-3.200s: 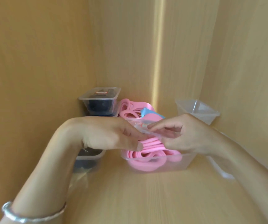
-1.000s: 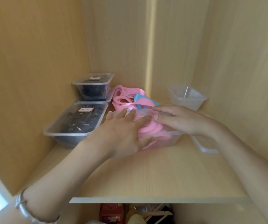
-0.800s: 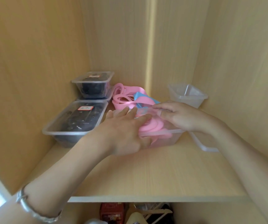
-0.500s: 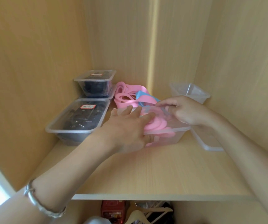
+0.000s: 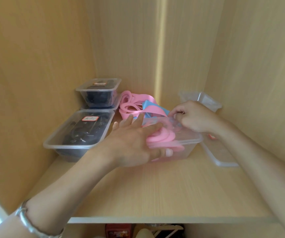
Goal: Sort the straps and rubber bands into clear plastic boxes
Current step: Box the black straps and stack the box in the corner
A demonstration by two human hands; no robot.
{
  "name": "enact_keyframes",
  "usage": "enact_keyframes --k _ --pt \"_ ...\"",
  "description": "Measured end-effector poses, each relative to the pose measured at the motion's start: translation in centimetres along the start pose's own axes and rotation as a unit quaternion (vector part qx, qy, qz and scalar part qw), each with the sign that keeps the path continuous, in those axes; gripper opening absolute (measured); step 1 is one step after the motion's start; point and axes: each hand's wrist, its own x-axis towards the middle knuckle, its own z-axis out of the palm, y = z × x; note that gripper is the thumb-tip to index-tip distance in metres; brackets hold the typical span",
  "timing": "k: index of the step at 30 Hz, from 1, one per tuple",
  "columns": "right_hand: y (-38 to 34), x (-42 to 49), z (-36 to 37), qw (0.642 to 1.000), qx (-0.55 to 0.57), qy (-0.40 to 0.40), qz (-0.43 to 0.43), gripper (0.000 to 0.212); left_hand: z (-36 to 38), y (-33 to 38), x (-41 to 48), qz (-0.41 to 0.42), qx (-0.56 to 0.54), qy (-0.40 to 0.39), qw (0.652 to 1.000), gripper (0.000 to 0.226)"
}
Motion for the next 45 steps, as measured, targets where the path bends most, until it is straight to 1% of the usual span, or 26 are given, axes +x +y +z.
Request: enact_keyframes --k 3,6,10,13,16,18,20,21,24,25,26,29,31,34,35,36,37,38,40,43,45 --pt "0.3 0.1 -0.1 1.0 0.023 -0.001 -0.002 0.03 0.2 0.2 0.1 0.008 0.021 0.019 1.0 0.074" --pt "0.5 -0.1 0.2 0.998 0.054 0.009 -0.009 0.025 0.2 0.3 0.2 0.008 0.044 -0.001 0.999 0.075" --pt "0.8 0.1 0.3 0.998 0.057 0.016 -0.007 0.023 0.1 0.6 0.3 -0.004 0.045 -0.032 0.998 0.084" --pt "0.9 0.2 0.3 0.995 0.095 0.004 0.005 0.024 0.0 1.0 0.2 -0.008 0.033 -0.038 0.999 0.09" --pt "1.1 0.2 0.5 0.992 0.124 -0.008 0.015 0.025 0.1 0.9 0.4 -0.008 0.045 -0.024 0.999 0.085" --pt "1.3 0.3 0.7 0.993 0.12 -0.009 0.017 0.026 0.6 0.6 0.7 -0.007 0.078 -0.015 0.997 0.077" --pt "1.2 0.3 0.9 0.995 0.097 -0.007 0.012 0.028 1.1 0.4 0.9 -0.004 0.095 -0.004 0.995 0.074" --pt "1.2 0.3 0.9 0.997 0.073 -0.003 0.011 0.029 1.2 0.3 1.0 0.0 0.094 0.002 0.996 0.076" --pt "0.9 0.2 1.1 1.0 0.005 0.014 0.013 0.029 1.2 0.3 0.8 0.011 0.061 0.016 0.998 0.1" --pt "0.8 0.1 1.1 1.0 -0.004 0.014 0.013 0.029 1.0 0.3 0.6 0.01 0.041 0.011 0.999 0.104" --pt "0.7 0.0 1.0 1.0 -0.011 0.013 0.012 0.029 0.8 0.3 0.4 0.006 0.023 -0.003 1.0 0.103" --pt "0.3 -0.1 1.2 0.999 -0.038 0.005 0.01 0.028 -0.2 0.4 0.7 -0.028 -0.009 -0.053 0.998 0.085" --pt "0.1 -0.3 1.1 0.999 -0.044 0.012 0.002 0.026 -0.7 0.7 1.9 -0.05 0.01 -0.047 0.998 0.085" --pt "-0.4 -1.2 1.0 0.998 0.019 0.053 -0.034 0.026 -0.3 0.8 2.8 -0.047 0.038 -0.022 0.998 0.085" --pt "-0.6 -1.6 0.9 0.996 0.06 0.049 -0.037 0.025 -0.1 0.7 3.1 -0.041 0.042 -0.024 0.998 0.085" --pt "-0.9 -2.0 0.9 0.995 0.097 0.016 -0.032 0.025 -0.1 0.5 3.3 -0.037 0.045 -0.031 0.998 0.085" --pt "-1.0 -2.4 0.9 0.993 0.109 -0.039 -0.025 0.028 -0.1 0.5 3.5 -0.035 0.047 -0.038 0.998 0.083" --pt "-1.2 -2.5 1.1 0.992 0.082 -0.091 -0.028 0.033 -0.2 0.5 3.7 -0.036 0.047 -0.04 0.997 0.081" --pt "-1.2 -2.6 1.2 0.988 0.008 -0.145 -0.045 0.043 -0.3 0.5 3.9 -0.04 0.049 -0.043 0.997 0.081" --pt "-1.3 -2.8 0.9 0.984 -0.038 -0.163 -0.055 0.049 -0.2 0.3 3.8 -0.035 0.039 -0.044 0.998 0.086" --pt "-1.2 -3.1 0.7 0.986 -0.023 -0.155 -0.053 0.048 -0.3 0.2 3.3 -0.013 0.022 -0.045 0.999 0.098"
